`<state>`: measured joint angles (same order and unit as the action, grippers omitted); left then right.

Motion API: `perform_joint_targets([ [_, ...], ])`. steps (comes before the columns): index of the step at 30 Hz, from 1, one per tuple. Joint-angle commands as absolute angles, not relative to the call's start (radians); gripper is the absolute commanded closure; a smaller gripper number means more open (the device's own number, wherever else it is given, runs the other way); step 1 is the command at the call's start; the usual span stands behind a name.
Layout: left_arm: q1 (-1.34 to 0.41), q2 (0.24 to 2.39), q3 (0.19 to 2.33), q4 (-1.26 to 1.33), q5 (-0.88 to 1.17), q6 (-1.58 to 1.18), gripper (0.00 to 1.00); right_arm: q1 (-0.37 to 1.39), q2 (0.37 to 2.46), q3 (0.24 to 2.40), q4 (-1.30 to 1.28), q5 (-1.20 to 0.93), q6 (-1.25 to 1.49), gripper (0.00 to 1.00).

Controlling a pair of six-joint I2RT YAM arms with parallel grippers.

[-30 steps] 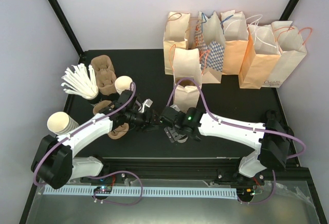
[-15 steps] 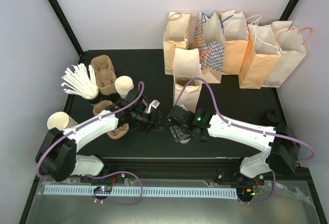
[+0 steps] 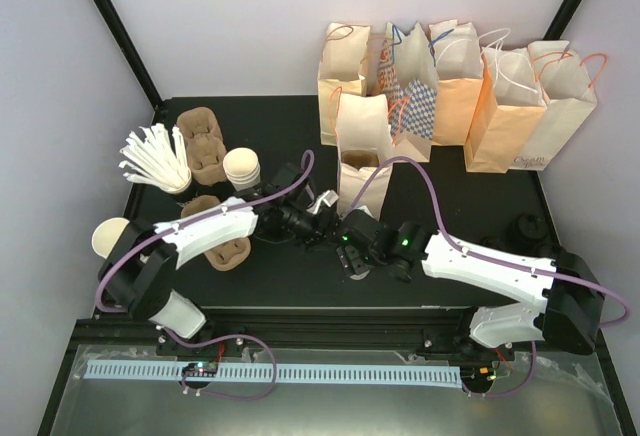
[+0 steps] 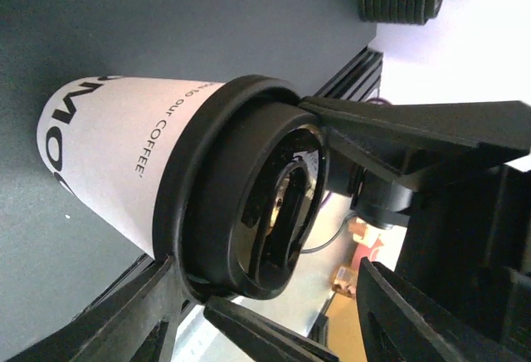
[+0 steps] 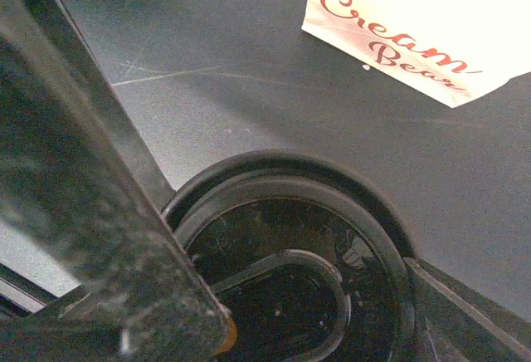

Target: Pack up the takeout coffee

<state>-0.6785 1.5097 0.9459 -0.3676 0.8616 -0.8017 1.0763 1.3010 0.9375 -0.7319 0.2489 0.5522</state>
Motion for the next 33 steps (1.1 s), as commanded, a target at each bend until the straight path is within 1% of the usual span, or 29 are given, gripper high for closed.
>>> perform_joint_targets([
  [1, -0.711, 1.560, 1.002, -0.403, 0.859, -0.751, 0.41, 1.080, 1.296, 0.917, -0.752, 0.221, 0.548, 0.16],
  [6, -0.731, 1.601, 1.030, -0.503, 0.772, -0.690, 0.44, 1.078, 1.276, 0.932, -0.776, 0.230, 0.544, 0.15],
  [14, -0.756, 1.638, 1.085, -0.605, 0.685, -0.626, 0.45, 1.077, 1.221, 0.963, -0.813, 0.240, 0.557, 0.07],
  [22, -0.770, 1.655, 1.103, -0.612, 0.663, -0.626, 0.45, 1.078, 1.176, 0.974, -0.851, 0.241, 0.559, 0.04],
  [29, -0.775, 1.647, 1.128, -0.576, 0.685, -0.664, 0.45, 1.052, 1.134, 0.943, -0.862, 0.226, 0.604, 0.05],
  [33, -0.775, 1.644, 1.146, -0.563, 0.703, -0.686, 0.45, 1.010, 1.074, 0.940, -0.881, 0.172, 0.632, 0.09],
])
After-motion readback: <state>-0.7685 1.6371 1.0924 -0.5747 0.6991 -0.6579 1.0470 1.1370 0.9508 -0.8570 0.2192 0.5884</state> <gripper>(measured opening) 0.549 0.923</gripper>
